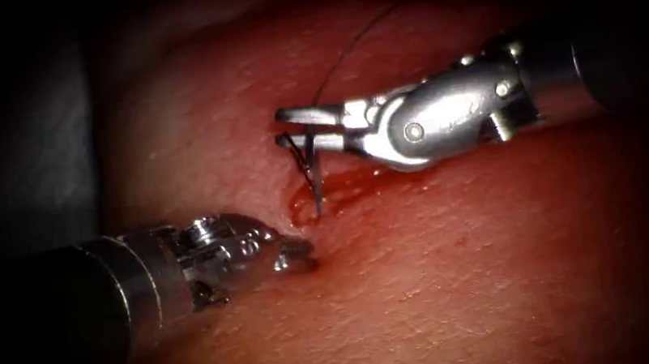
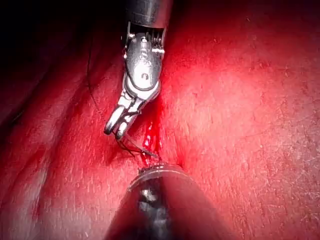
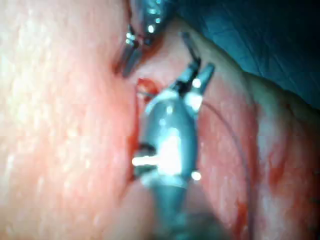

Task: Wound Closure

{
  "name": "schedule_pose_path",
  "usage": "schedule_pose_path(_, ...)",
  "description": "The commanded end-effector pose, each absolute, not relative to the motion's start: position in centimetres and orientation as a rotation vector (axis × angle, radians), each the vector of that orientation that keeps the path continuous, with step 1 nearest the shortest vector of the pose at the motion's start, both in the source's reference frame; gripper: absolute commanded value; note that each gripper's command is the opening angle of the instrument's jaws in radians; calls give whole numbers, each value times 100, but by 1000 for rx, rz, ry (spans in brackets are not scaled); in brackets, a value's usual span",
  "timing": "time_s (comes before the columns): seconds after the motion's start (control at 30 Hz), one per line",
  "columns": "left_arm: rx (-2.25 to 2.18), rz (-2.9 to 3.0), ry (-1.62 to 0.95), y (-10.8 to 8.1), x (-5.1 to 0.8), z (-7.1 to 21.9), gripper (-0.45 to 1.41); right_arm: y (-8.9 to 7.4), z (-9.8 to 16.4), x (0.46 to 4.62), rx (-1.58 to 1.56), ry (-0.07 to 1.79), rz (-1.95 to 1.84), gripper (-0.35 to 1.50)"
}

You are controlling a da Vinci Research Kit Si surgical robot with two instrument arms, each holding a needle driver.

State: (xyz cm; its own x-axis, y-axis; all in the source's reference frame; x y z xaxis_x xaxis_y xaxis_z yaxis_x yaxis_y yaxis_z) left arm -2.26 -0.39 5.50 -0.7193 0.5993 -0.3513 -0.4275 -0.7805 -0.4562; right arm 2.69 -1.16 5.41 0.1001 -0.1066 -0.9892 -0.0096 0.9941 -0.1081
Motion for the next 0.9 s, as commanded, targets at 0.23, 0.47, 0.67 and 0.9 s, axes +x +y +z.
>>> schedule_pose_path(0.23, -674, 2447, -472, -43, -235, 548, -5, -124, 550, 272, -69, 1423, -101, -35)
schedule_pose_path(0.47, -675, 2450, -469, -43, -238, 548, -5, -124, 550, 273, -52, 1388, -118, -35)
schedule_pose_path(0.67, -682, 2461, -468, -47, -243, 546, -5, -126, 554, 274, -53, 1376, -128, -35)
schedule_pose_path(0.9, -690, 2466, -477, -50, -251, 545, -5, -131, 566, 274, -39, 1349, -104, -35)
